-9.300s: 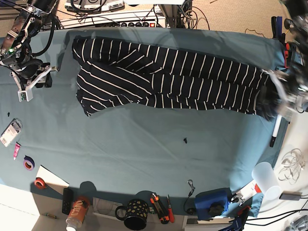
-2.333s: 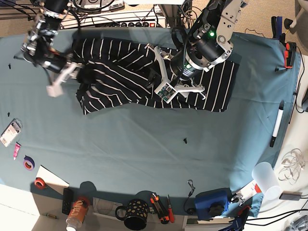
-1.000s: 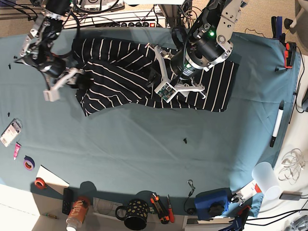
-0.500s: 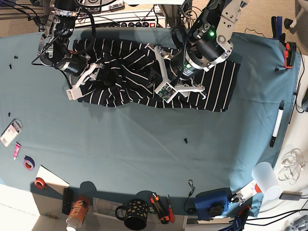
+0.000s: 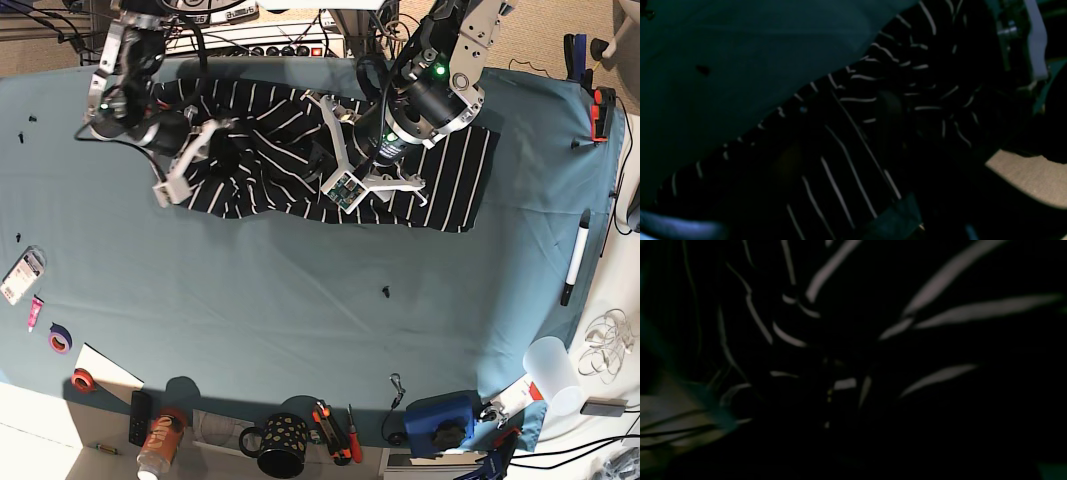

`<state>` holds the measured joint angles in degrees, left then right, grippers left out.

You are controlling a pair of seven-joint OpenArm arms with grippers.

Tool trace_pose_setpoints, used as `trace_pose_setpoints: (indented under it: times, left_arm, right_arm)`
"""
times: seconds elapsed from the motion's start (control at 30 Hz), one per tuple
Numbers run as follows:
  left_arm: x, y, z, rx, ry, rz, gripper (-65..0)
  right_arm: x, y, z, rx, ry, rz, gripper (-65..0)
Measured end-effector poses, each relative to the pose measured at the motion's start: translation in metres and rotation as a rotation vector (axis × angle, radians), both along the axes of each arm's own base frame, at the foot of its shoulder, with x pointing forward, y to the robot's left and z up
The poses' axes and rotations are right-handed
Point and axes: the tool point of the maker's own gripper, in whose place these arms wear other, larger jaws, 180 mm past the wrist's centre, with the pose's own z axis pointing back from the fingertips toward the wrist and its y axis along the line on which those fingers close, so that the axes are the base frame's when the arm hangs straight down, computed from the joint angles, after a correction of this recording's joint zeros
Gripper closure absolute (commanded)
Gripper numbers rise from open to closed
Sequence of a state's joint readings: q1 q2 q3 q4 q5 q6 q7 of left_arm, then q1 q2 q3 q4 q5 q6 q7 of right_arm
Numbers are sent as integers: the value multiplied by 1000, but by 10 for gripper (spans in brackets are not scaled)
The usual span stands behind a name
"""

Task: Layout the t-shirt on the table in an organized manner, then fold the t-shirt properly
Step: 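Fold the strip in half with both grippers, laying ends together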

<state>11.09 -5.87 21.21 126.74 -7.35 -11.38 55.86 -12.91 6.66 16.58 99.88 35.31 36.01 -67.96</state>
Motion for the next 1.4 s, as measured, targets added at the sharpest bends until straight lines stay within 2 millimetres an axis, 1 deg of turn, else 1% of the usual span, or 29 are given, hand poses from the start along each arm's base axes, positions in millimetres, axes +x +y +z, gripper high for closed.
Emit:
trace_pose_setpoints:
  times: [0.17,0.27,0.33,0.43,0.5,0.53,0.6,0.67,0.73,0.8,0.87,0.93,1.0,1.07,1.13,1.23,1.3,1.4]
  left_arm:
    - [-2,-3,1,-20,9,-9,-240]
    - [-2,-3,0,-18,13,-10,-240]
    - [-3,-1,-2,-5,19,-8,-240]
    - [-1,2,-3,17,12,2,-240]
    - [0,4,-4,34,5,9,-239]
    - [2,7,-5,48,-1,17,-225]
    - [8,17,-6,79,-11,75,-171]
    - [17,32,-8,140,-37,150,-92]
    - [25,48,-8,202,-69,219,0]
    - [31,64,-7,241,-87,279,0]
    - [37,81,-7,256,-89,335,0]
    - [43,100,-7,261,-81,392,0]
    - [47,118,-8,238,-61,446,0]
    - [50,132,-8,191,-37,488,0]
    - [50,137,-8,158,-25,475,0]
    - [47,136,-9,102,-1,436,0]
    - [43,138,-13,107,11,417,0]
    - [42,150,-14,154,4,419,0]
  right_arm:
    - [24,-31,5,-193,-53,-51,0]
    - [37,-54,13,-277,-65,-81,0]
    - [43,-80,19,-356,-57,-116,0]
    - [55,-122,40,-476,-72,-165,0]
    - [62,-141,53,-515,-92,-207,0]
    - [63,-147,56,-525,-93,-227,0]
    - [61,-151,57,-528,-85,-240,0]
    - [60,-151,55,-524,-81,-242,0]
    - [61,-143,55,-479,-78,-238,0]
    - [61,-134,54,-441,-76,-221,0]
    - [61,-128,58,-451,-87,-210,0]
    - [65,-119,71,-451,-130,-205,0]
    - [70,-101,85,-419,-191,-198,0]
    - [74,-83,93,-375,-235,-192,0]
    - [74,-67,94,-315,-248,-185,0]
    - [73,-43,88,-246,-248,-161,0]
    - [74,-32,86,-211,-255,-158,0]
    - [74,-21,86,-181,-264,-151,0]
